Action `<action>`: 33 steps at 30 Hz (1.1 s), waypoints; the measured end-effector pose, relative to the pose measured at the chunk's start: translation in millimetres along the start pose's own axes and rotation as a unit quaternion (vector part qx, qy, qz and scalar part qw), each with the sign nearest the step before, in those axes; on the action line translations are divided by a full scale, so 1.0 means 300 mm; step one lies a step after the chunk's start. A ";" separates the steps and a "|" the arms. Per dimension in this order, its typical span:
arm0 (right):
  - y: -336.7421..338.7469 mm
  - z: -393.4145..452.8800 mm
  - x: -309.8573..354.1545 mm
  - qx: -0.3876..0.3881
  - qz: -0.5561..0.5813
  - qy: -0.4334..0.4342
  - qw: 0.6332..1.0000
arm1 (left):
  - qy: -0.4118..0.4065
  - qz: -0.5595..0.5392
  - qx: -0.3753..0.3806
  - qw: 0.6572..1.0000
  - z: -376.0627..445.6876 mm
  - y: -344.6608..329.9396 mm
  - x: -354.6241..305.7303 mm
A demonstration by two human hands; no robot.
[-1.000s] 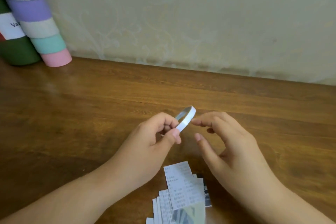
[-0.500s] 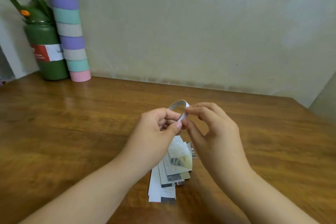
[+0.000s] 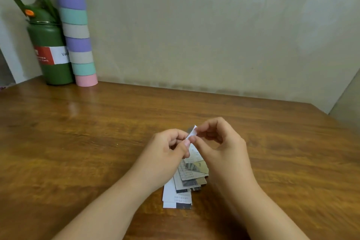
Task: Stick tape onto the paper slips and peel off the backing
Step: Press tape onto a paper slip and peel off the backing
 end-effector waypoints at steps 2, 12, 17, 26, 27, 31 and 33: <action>0.007 0.003 -0.002 0.002 -0.003 0.016 1.000 | -0.009 -0.013 -0.015 1.000 -0.002 0.006 -0.009; 0.009 -0.005 0.005 -0.008 -0.102 0.159 0.982 | -0.031 -0.028 -0.043 0.998 -0.020 0.010 -0.022; 0.020 -0.008 0.009 -0.026 -0.086 0.167 0.982 | -0.037 -0.026 -0.046 0.998 -0.021 0.008 -0.020; 0.014 -0.013 0.010 0.006 -0.101 0.163 0.981 | -0.041 -0.024 -0.052 0.998 -0.023 0.012 -0.025; 0.014 -0.013 0.010 0.002 -0.105 0.172 0.979 | -0.041 -0.022 -0.052 0.998 -0.023 0.012 -0.025; 0.016 -0.014 0.014 -0.021 -0.102 0.201 0.974 | -0.044 -0.018 -0.058 0.997 -0.024 0.013 -0.024; 0.019 -0.015 0.018 -0.023 -0.098 0.205 0.974 | -0.053 -0.014 -0.063 0.997 -0.025 0.014 -0.026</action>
Point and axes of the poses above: each hand's wrist, its own z-axis towards the middle knuckle, its own y-axis out of the back of the hand, x = y × z, the point moved 3 cm from there along z, towards the middle knuckle, and after that the axes turned 3 degrees about z, right-handed, at the moved point
